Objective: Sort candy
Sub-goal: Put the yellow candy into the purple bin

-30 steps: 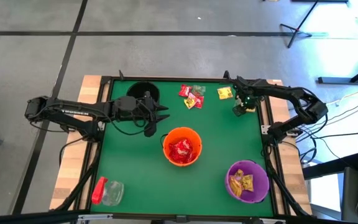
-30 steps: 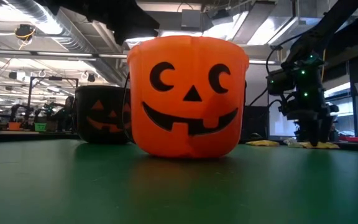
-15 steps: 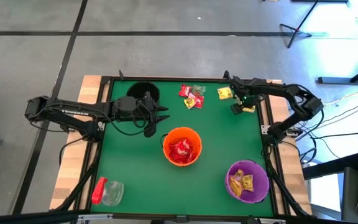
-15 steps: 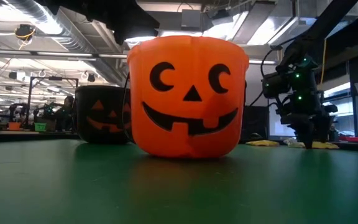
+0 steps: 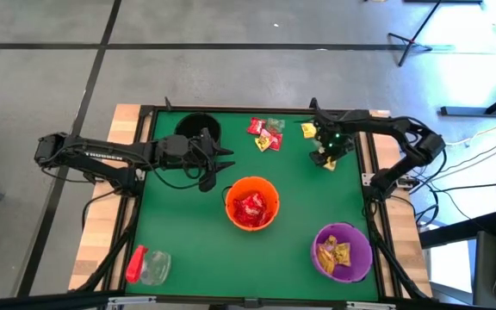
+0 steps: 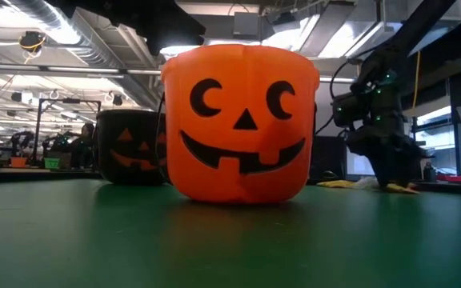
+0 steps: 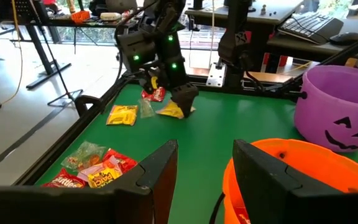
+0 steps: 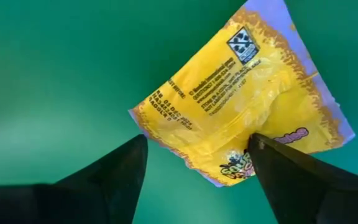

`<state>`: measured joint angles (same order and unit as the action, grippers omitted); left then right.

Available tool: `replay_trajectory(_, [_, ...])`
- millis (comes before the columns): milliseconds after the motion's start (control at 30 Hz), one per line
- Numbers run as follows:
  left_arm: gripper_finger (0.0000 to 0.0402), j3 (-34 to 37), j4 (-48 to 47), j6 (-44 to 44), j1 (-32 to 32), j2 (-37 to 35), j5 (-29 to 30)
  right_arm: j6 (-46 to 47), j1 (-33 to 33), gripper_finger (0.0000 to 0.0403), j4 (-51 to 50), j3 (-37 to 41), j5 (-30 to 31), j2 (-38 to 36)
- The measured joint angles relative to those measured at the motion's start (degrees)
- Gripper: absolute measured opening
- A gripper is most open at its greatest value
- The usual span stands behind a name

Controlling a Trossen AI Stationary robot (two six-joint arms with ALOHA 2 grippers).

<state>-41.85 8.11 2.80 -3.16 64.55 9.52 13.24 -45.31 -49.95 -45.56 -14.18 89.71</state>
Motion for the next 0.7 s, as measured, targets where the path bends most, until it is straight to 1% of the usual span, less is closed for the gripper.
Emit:
replay_trajectory(67, [0.0149, 0.00, -0.01, 0.00, 0.00, 0.00, 0.00, -0.02, 2.19, 0.0279, -0.04, 0.00, 1.02, 0.00])
replay_trajectory(167, [0.0149, 0.00, -0.01, 0.00, 0.00, 0.00, 0.00, 0.01, 5.99, 0.0267, -0.22, 0.00, 5.85, 0.00])
replay_trajectory(267, [0.0149, 0.00, -0.01, 0.00, 0.00, 0.00, 0.00, 0.42, 9.55, 0.0242, -0.99, 0.05, 11.33, 0.05])
replay_trajectory(333, [0.0149, 0.00, -0.01, 0.00, 0.00, 0.00, 0.01, 1.15, 11.32, 0.0219, -1.08, 0.11, 12.69, 0.09])
replay_trajectory(500, [0.0149, 0.00, 0.01, 0.05, 0.00, 0.00, 0.00, 1.63, 14.27, 0.0143, -1.02, 0.11, 12.36, 0.09])
replay_trajectory(700, [0.0149, 0.00, 0.01, 0.05, -0.02, 0.00, 0.02, 1.80, 15.07, 0.0047, -1.55, -0.22, 6.82, 0.00])
